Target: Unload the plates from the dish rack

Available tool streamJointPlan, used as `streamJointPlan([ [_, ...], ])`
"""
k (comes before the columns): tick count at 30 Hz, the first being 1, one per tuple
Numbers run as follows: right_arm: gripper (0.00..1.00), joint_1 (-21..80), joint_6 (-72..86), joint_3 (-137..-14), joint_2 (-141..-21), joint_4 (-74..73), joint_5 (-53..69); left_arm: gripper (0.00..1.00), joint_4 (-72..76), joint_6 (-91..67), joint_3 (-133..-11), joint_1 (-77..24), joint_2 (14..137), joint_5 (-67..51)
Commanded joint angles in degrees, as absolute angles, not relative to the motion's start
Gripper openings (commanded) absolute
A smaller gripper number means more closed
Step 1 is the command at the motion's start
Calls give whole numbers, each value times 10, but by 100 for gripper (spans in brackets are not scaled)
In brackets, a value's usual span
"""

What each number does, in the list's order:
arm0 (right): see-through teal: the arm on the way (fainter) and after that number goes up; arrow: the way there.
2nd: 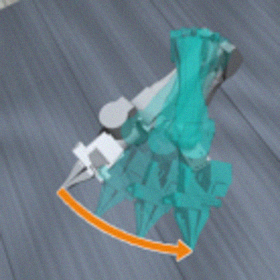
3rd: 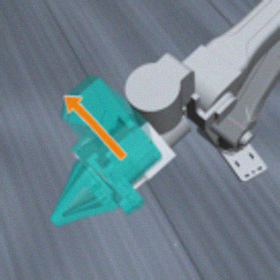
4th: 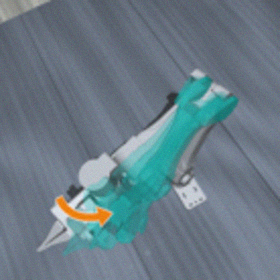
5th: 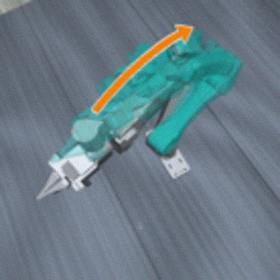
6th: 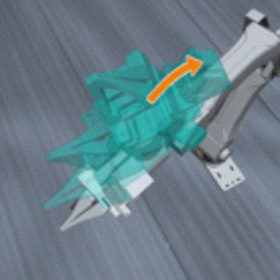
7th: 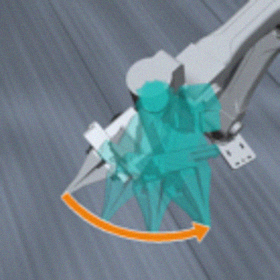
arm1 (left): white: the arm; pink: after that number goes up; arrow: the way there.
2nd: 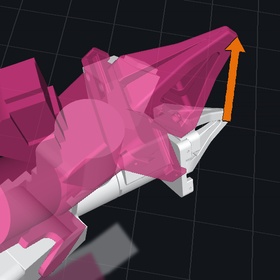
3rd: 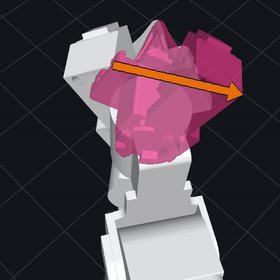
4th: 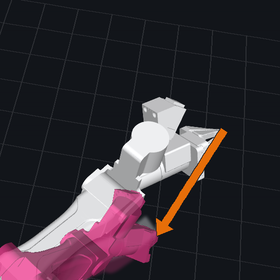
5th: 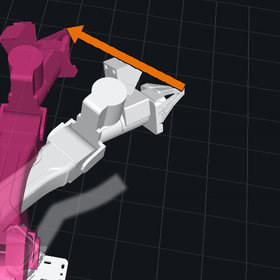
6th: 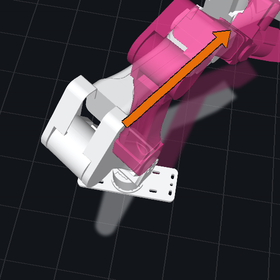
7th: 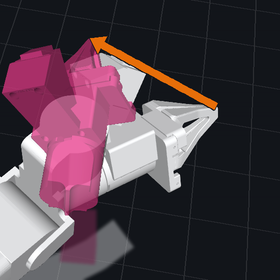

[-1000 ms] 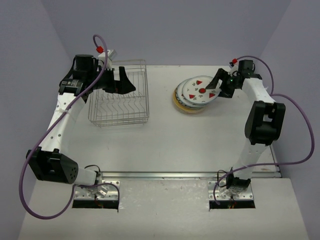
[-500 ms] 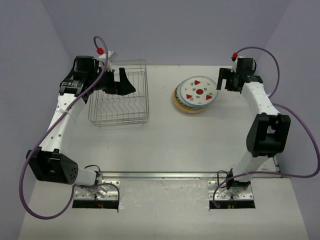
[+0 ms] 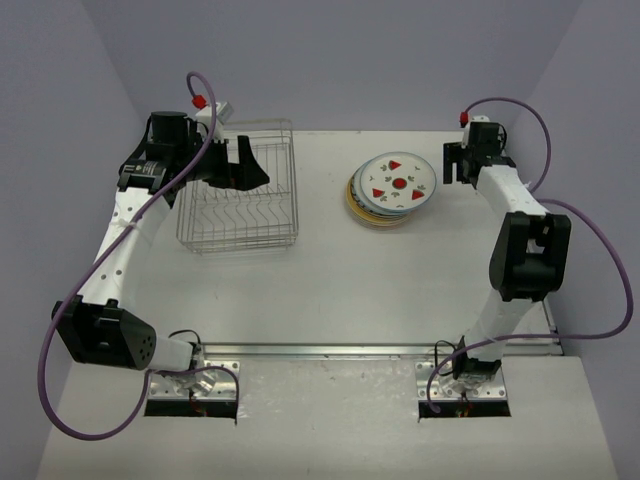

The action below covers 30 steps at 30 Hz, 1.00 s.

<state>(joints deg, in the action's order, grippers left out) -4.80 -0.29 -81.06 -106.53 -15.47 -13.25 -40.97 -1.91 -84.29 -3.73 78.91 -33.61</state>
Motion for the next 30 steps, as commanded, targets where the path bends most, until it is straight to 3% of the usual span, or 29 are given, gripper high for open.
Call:
streamJointPlan([
  [1,86,-47,15,-817,-1083,-143,-105,100,-396,-12,-841,-39,768,-328],
  [14,86,-34,83,-795,-1111,-174,60,100,-395,-11,-836,-39,769,-328],
  [22,86,-23,81,-780,-1100,-177,57,100,-397,-11,-837,-39,769,-326],
  [30,95,-24,55,-803,-968,-215,39,100,-401,-19,-853,-33,769,-268],
])
